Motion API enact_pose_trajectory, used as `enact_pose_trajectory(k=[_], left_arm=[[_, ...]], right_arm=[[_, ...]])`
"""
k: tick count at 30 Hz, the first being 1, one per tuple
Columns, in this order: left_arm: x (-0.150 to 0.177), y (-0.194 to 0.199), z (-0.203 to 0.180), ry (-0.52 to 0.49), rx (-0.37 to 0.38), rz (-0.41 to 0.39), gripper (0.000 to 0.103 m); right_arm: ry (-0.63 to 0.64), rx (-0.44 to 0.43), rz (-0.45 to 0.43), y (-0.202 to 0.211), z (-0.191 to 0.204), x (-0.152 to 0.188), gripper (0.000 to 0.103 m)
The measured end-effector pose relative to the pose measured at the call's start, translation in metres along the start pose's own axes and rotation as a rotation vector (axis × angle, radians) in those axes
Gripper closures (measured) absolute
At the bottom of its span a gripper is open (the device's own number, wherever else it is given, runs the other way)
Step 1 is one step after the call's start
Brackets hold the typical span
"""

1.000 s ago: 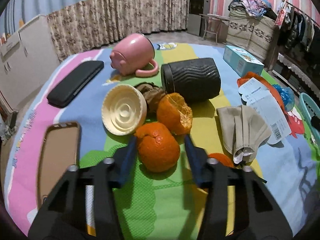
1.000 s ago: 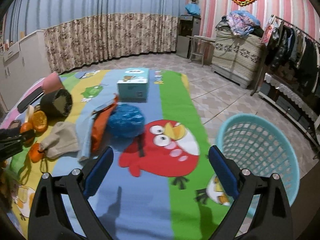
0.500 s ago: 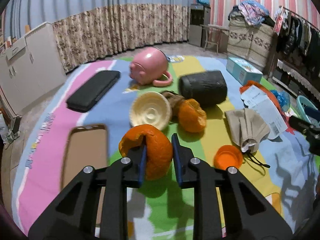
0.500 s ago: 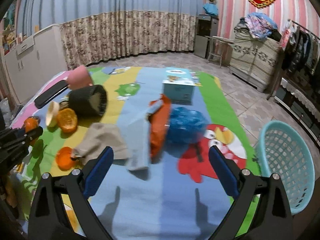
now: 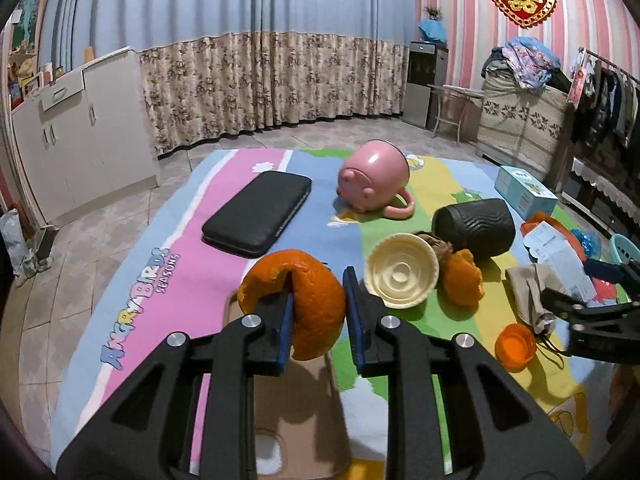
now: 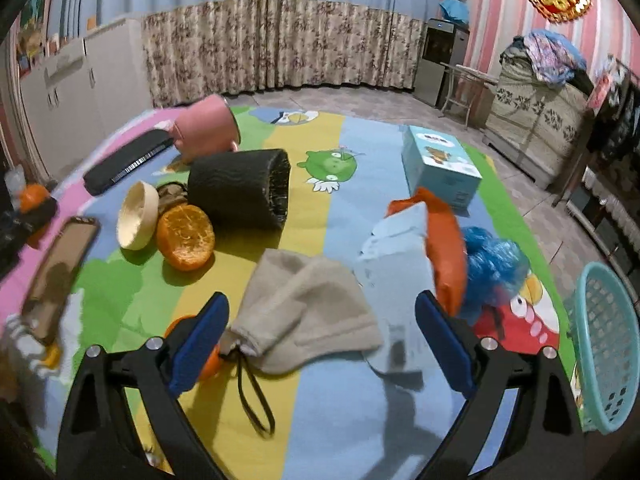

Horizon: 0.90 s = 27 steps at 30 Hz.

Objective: Collect trash
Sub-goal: 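Grasp the beige cloth with the right gripper while the left holds the orange, then carry the orange and beige cloth with both tools to the blue basket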

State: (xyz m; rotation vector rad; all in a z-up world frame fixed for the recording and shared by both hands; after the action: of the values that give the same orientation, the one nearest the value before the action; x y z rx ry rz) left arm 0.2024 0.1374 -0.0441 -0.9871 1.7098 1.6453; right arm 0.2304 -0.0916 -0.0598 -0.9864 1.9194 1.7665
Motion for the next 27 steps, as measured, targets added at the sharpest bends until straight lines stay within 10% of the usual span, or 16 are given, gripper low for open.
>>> enact_pose_trajectory(k=[15,27], left_arm=[[-0.003,-0.008,-0.001,-0.019,-0.024,-0.002,0.082],[-0.024,0.024,-0.032,-0.055,-0.019,-0.059,0.081]], right_arm=[[0.031,-0.121,0.024,-0.009,0.012,0.0,0.087],[-0.028,-0.09,-0.161,0.067,-0.048,-0.008,0.088]])
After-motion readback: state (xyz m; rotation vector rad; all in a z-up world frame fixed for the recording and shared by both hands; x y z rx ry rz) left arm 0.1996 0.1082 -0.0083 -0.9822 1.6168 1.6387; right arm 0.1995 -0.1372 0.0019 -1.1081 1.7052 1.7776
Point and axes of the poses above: each gripper's, at about its wrist camera, not at the fingertips, and y roughly against the way its jaws point, z to its left, x to its underside, the point moved 1 cm from there along -y, roughly the way its jaws point, and after that the axes turned 6 degrees about y, right-handed, at the moved point
